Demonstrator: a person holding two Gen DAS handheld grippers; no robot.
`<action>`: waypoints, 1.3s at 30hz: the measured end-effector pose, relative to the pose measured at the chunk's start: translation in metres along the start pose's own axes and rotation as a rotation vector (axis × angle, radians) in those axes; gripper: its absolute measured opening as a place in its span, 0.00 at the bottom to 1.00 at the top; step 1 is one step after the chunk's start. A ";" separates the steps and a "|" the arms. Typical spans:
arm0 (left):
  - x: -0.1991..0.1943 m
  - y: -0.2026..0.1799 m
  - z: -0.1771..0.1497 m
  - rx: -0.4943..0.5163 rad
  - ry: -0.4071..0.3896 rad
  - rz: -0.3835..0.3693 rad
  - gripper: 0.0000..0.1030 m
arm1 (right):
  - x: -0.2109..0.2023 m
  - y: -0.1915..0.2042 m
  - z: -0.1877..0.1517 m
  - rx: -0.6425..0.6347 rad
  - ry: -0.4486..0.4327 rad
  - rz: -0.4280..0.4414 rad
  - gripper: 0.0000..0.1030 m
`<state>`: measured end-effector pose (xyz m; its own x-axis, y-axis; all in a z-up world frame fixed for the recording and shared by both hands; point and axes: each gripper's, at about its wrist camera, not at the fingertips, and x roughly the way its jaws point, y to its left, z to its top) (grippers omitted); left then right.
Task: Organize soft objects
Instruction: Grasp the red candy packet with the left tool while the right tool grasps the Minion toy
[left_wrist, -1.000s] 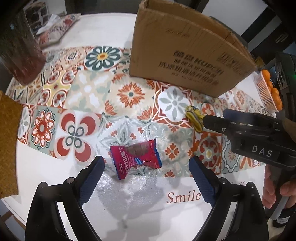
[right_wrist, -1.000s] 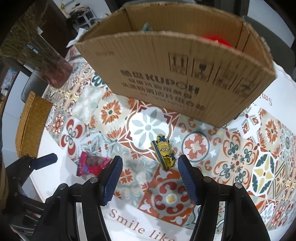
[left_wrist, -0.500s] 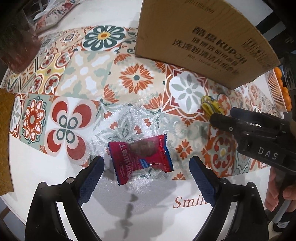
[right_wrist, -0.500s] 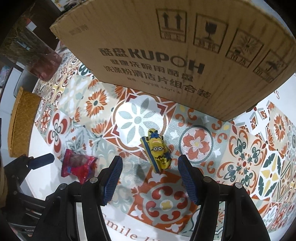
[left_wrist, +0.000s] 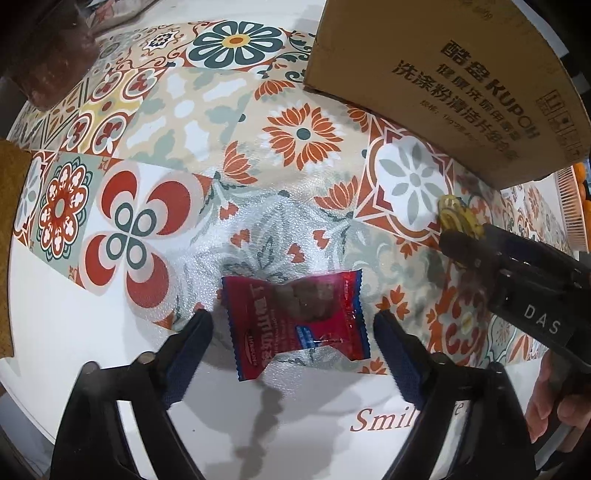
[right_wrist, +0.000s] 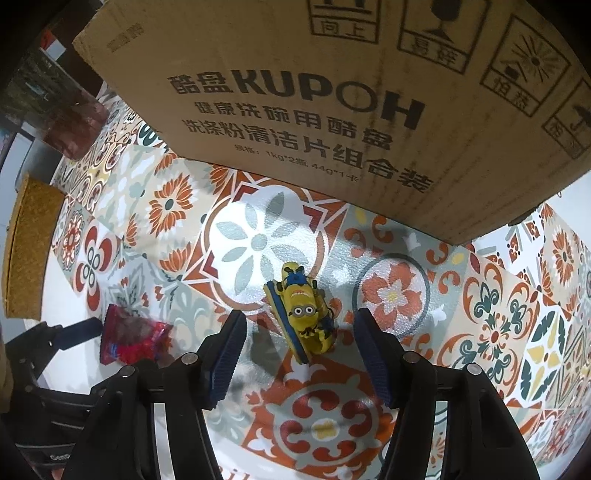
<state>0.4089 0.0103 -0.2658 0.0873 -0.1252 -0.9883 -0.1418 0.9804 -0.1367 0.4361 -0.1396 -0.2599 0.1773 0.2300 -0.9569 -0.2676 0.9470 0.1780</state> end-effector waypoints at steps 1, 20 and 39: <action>0.001 0.000 0.000 -0.002 0.000 -0.002 0.77 | 0.000 -0.001 0.000 0.004 -0.002 0.000 0.52; -0.008 -0.008 -0.009 0.041 -0.064 -0.051 0.44 | -0.015 -0.008 -0.031 0.089 -0.085 0.057 0.26; -0.065 0.002 -0.020 0.091 -0.192 -0.078 0.42 | -0.055 -0.001 -0.052 0.182 -0.214 0.094 0.25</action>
<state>0.3829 0.0175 -0.2037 0.2820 -0.1779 -0.9428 -0.0388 0.9797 -0.1965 0.3777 -0.1647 -0.2196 0.3608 0.3421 -0.8676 -0.1214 0.9396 0.3200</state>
